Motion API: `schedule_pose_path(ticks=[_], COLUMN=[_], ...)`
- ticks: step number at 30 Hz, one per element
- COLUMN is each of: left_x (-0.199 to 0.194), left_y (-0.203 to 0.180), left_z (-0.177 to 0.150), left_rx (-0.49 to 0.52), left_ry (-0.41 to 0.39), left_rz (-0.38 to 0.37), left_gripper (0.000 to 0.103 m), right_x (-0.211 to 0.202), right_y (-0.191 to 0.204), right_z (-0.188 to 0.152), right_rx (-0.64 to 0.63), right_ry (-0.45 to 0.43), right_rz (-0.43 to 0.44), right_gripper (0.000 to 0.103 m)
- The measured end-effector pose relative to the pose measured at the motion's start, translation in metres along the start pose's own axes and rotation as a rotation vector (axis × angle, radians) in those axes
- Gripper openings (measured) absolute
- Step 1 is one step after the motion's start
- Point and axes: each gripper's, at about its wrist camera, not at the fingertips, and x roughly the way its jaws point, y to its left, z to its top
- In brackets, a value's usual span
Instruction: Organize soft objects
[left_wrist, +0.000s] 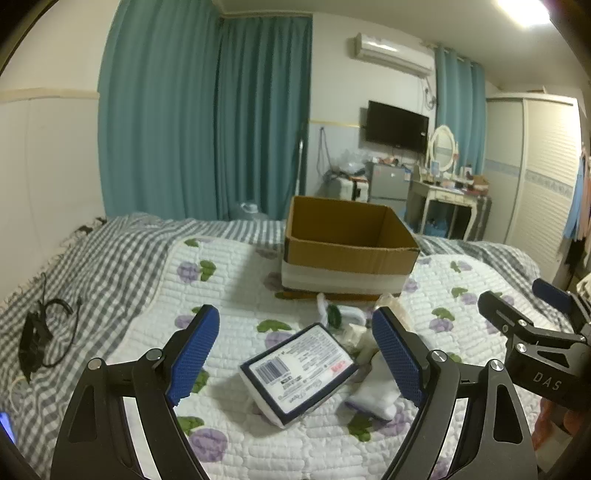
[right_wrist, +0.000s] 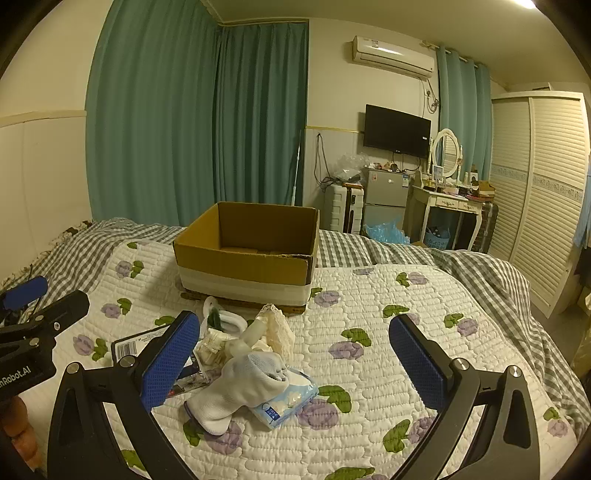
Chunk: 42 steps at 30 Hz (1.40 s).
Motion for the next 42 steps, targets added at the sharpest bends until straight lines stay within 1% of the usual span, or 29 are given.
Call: schedule_pose_path(ticks=[7,42], left_x=[0.0003,-0.0003], left_y=[-0.0008,-0.0016], left_z=[-0.0043,-0.0012], left_rx=[0.001,0.002], left_ry=[0.000,0.006], left_rz=[-0.004,-0.005], left_gripper=[0.086,0.086], right_x=[0.0005,0.0009], right_y=[-0.0006,0.0039], right_z=[-0.0002,-0.0039], right_rx=[0.000,-0.014], right_ry=[0.001,0.012], right_rz=[0.001,0.005], right_gripper=[0.103,0.103])
